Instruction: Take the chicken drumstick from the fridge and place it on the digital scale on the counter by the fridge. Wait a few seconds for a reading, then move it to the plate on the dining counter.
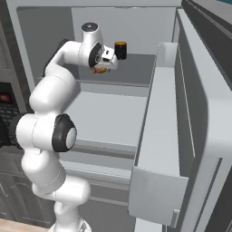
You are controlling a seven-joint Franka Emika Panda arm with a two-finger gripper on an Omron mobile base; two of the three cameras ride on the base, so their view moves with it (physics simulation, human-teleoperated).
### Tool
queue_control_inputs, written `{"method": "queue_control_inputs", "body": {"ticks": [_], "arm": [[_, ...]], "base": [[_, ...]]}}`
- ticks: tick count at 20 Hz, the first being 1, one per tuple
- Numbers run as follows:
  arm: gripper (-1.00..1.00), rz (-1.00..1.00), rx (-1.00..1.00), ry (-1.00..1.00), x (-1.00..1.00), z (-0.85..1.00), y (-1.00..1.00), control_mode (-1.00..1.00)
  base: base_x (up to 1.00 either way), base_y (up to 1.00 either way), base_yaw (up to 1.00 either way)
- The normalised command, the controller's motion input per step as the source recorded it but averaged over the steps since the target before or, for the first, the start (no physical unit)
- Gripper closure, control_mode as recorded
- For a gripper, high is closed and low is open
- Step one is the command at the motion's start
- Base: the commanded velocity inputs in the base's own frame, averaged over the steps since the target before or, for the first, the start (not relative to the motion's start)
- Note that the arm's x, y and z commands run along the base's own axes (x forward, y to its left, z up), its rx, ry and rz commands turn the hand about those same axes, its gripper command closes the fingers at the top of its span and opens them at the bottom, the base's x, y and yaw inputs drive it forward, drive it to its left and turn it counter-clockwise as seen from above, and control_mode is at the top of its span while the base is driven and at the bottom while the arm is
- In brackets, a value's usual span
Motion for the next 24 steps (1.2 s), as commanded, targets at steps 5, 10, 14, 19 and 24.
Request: {"method": "queue_control_inputs", "body": {"ticks": [5, 10, 14, 19, 24], "arm": [[1.0, -0.03, 0.0, 0.0, 0.0, 0.0, 0.0, -1.0], [1.0, -0.02, 0.0, 0.0, 0.0, 0.0, 0.0, -1.0], [1.0, -0.01, 0.0, 0.0, 0.0, 0.0, 0.0, -1.0], [1.0, 0.0, 0.0, -0.07, -0.67, 0.11, 0.0, -1.0], [1.0, 0.0, 0.0, -0.09, -1.0, 0.07, 0.17, -1.0]], "base": [[0.0, 0.0, 0.0], [0.0, 0.0, 0.0], [0.0, 0.0, 0.0], [0.0, 0.0, 0.0], [0.0, 0.0, 0.0]]}}
